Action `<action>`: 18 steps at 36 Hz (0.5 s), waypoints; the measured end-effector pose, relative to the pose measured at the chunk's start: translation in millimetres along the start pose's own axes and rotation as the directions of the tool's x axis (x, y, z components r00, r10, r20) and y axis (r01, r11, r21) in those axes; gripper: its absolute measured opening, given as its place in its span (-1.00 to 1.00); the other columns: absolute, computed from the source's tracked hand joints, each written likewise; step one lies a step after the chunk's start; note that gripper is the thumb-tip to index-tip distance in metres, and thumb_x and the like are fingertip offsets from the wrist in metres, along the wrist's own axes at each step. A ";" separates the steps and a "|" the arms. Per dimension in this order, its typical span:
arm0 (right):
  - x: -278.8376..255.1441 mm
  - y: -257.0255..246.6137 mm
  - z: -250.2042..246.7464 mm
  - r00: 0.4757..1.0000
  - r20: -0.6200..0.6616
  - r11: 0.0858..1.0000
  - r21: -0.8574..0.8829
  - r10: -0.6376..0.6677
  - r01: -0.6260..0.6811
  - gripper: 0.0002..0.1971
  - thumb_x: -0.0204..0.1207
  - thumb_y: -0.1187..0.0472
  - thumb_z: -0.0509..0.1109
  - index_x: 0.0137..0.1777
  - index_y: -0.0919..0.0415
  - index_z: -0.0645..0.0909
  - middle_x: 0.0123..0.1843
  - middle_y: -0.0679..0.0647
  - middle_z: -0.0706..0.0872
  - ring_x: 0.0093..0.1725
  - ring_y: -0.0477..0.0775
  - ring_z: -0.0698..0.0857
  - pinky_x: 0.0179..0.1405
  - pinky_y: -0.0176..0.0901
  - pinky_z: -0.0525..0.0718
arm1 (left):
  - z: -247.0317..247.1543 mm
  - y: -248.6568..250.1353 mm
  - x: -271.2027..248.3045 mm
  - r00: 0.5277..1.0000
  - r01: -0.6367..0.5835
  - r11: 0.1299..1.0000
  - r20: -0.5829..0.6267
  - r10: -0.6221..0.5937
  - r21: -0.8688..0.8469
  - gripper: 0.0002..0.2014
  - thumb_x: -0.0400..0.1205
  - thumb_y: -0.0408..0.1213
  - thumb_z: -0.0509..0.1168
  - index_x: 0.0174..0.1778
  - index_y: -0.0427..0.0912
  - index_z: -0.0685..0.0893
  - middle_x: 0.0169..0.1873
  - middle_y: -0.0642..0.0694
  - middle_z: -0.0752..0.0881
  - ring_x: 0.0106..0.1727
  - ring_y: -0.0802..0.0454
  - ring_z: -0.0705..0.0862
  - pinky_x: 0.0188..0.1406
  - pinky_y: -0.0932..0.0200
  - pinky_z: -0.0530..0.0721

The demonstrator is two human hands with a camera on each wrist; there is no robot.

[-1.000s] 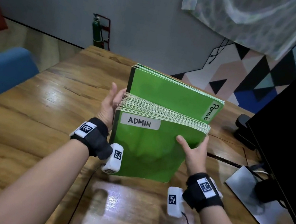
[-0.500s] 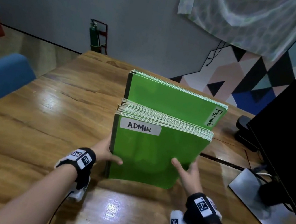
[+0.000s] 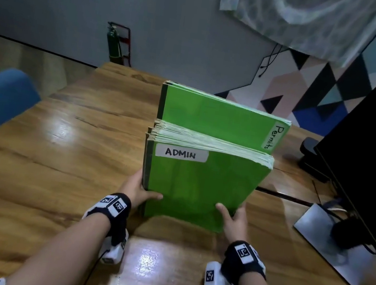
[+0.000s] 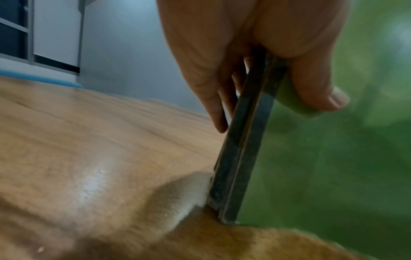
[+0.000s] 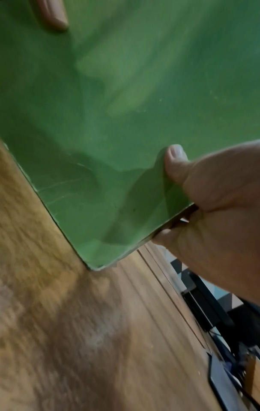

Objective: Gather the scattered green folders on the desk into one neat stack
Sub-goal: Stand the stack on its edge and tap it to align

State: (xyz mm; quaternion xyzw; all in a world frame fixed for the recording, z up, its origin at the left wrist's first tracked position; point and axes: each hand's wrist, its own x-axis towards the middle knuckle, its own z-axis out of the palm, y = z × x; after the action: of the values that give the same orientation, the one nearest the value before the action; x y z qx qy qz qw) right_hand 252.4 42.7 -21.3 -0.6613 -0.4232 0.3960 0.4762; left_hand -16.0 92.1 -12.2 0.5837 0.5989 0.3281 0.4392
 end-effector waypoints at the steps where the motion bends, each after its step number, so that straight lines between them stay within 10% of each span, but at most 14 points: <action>1: -1.2 -4.1 -0.3 1.000 -0.002 1.000 -0.012 0.004 -0.004 -0.21 0.30 -0.10 0.58 0.47 0.17 0.36 0.32 0.17 0.61 0.23 0.07 0.59 0.25 -0.10 0.54 | -0.7 1.7 0.2 1.000 0.016 1.000 -0.005 -0.016 0.011 -0.37 0.19 -0.33 0.67 -0.05 0.29 0.47 -0.08 0.28 0.65 0.22 -0.06 0.67 0.27 -0.13 0.63; 5: -1.2 -10.2 -6.4 0.999 -0.048 0.998 -0.066 0.002 -0.005 0.03 0.09 -0.43 0.48 0.44 0.27 0.41 0.27 0.06 0.60 0.24 0.05 0.59 0.26 -0.05 0.55 | 0.0 15.4 0.3 0.998 0.046 0.994 0.032 -0.050 0.099 -0.37 0.18 -0.18 0.68 0.12 0.07 0.56 0.10 -0.07 0.75 0.18 -0.09 0.71 0.24 -0.09 0.65; 9: 0.1 -5.0 -23.6 0.992 -0.057 0.987 -0.105 0.116 -0.121 -0.54 0.49 0.15 0.50 0.33 0.25 0.48 0.27 0.20 0.66 0.17 0.11 0.64 0.26 0.08 0.60 | 10.3 37.6 -4.6 0.970 0.190 0.959 0.111 -0.216 0.211 -0.15 0.21 -0.12 0.67 0.39 -0.27 0.48 0.24 -0.21 0.68 0.24 -0.15 0.65 0.30 -0.05 0.60; 13: 14.4 17.4 -44.9 0.961 -0.042 0.955 -0.108 0.272 -0.275 -0.60 0.45 0.14 0.53 0.23 0.23 0.55 0.23 0.23 0.71 0.18 0.23 0.70 0.25 0.27 0.63 | 30.0 52.7 -9.0 0.890 0.344 0.888 0.197 -0.412 0.306 0.05 0.09 0.11 0.65 0.44 -0.33 0.44 0.34 -0.21 0.60 0.28 -0.19 0.61 0.35 -0.04 0.54; 18: 49.9 88.8 -81.7 0.904 -0.037 0.885 -0.190 0.427 -0.425 -0.17 0.20 -0.15 0.64 0.37 0.36 0.53 0.30 0.25 0.67 0.24 0.28 0.68 0.29 0.28 0.61 | 69.8 54.2 -12.5 0.808 0.418 0.828 0.263 -0.527 0.375 -0.17 0.44 0.01 0.50 0.51 -0.37 0.33 0.34 -0.29 0.56 0.26 -0.19 0.59 0.28 0.03 0.58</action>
State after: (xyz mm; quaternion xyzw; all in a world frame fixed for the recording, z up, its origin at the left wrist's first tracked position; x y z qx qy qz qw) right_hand 360.7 48.7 -94.0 -0.7800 -0.3056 0.4497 0.3098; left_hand 68.9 77.1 10.8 0.5229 0.6795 0.0015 0.5146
